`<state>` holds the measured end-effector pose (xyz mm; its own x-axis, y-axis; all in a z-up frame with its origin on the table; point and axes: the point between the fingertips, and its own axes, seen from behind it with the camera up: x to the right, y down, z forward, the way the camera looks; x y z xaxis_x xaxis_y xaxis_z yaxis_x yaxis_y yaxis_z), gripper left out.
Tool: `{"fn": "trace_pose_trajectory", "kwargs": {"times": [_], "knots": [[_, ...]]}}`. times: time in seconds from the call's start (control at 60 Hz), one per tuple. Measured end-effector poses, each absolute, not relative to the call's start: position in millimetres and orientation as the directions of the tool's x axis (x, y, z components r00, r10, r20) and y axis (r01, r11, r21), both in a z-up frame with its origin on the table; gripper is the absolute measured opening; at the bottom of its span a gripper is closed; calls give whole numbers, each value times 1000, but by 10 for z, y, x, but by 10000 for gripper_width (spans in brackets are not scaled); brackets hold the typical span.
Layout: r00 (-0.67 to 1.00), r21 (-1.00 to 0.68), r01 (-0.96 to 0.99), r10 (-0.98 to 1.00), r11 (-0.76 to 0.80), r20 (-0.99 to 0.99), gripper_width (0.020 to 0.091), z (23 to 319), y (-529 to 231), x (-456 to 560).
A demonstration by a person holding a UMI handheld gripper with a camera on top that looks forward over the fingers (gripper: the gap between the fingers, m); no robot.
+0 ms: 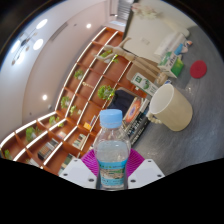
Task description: Pour water
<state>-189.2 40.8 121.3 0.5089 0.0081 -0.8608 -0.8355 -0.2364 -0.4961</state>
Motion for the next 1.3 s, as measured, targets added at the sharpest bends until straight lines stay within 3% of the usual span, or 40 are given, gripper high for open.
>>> {"fn": "trace_pose_trajectory", "kwargs": {"times": [0.217, 0.5, 0.8, 0.917, 1.0, 1.15, 1.3], "knots": [[55, -58, -985, 25, -163, -998, 305, 1579, 684, -1540], [-372, 364, -923, 48, -125, -927, 319, 1749, 862, -1235], [-476, 470, -873, 16, -133, -879, 318, 1679, 954, -1218], [-425, 420, -897, 12, -139, -905, 319, 1690, 922, -1254], [-281, 277, -949, 4, -148, -960, 320, 1745, 892, -1289], [281, -287, -943, 61, -167, -958, 321, 2088, 797, -1303], [761, -759, -641, 32, -116, -648, 332, 2334, 804, -979]]}}
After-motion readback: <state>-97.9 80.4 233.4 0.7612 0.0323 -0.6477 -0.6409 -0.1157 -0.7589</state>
